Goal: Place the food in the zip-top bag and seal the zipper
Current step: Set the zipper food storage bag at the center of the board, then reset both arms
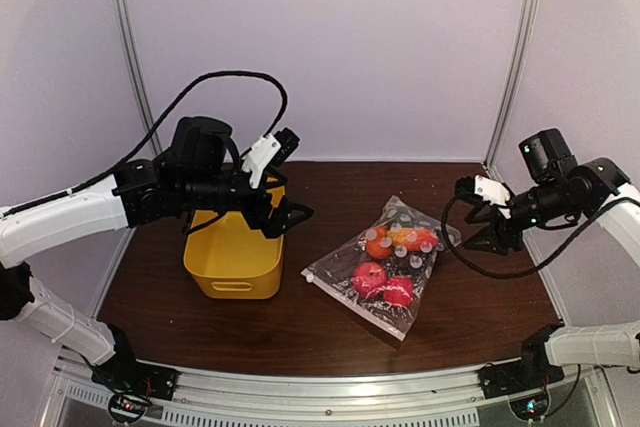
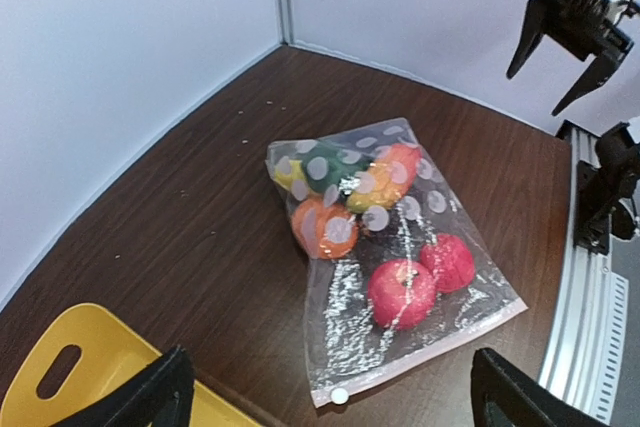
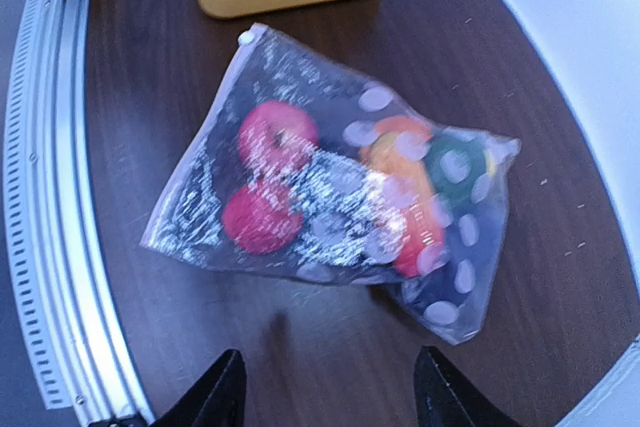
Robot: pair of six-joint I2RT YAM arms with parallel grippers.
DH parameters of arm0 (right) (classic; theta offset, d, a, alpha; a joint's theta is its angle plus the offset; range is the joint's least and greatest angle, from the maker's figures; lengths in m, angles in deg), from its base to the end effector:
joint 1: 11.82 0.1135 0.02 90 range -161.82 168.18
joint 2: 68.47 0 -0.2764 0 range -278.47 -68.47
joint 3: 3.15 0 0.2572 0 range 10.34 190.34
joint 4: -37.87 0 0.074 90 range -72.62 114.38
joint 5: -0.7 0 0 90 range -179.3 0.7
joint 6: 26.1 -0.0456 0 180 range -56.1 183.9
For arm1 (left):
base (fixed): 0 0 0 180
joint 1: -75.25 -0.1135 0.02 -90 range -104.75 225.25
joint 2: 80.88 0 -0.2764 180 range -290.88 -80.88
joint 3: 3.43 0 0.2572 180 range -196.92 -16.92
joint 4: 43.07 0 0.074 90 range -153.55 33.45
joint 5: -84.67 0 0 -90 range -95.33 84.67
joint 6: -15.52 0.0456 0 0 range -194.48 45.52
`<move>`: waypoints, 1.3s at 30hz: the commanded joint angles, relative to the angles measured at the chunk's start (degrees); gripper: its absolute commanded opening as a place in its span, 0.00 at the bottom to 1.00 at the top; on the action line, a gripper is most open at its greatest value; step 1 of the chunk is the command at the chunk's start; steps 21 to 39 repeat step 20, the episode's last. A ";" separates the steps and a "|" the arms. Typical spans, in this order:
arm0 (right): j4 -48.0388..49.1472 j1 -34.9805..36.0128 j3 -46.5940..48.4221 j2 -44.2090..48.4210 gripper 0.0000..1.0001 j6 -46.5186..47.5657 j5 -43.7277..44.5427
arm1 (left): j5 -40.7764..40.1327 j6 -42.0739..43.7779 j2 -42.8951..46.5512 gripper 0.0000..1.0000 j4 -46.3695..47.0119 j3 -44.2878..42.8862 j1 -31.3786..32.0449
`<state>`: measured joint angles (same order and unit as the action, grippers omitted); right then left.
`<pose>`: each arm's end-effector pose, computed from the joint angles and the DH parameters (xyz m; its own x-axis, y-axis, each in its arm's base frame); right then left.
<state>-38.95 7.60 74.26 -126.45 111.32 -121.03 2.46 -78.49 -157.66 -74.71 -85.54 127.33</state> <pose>0.1588 0.0814 0.3384 -0.1325 -0.7108 -0.6908 -0.9572 0.2728 -0.0971 0.1916 -0.2560 0.3536 -0.3316 0.3129 -0.8900 0.8351 0.5362 -0.1226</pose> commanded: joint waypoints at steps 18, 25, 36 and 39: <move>44.60 -3.95 8.76 -6.04 0.99 -38.74 36.58 | -40.34 -1.99 17.44 0.98 16.36 16.34 -10.90; 44.44 -3.94 7.16 -5.70 1.00 -39.56 35.76 | -40.20 -1.81 17.27 0.98 16.68 16.81 -10.94; 44.44 -3.94 7.16 -5.70 1.00 -39.56 35.76 | -40.20 -1.81 17.27 0.98 16.68 16.81 -10.94; 44.44 -3.94 7.16 -5.70 1.00 -39.56 35.76 | -40.20 -1.81 17.27 0.98 16.68 16.81 -10.94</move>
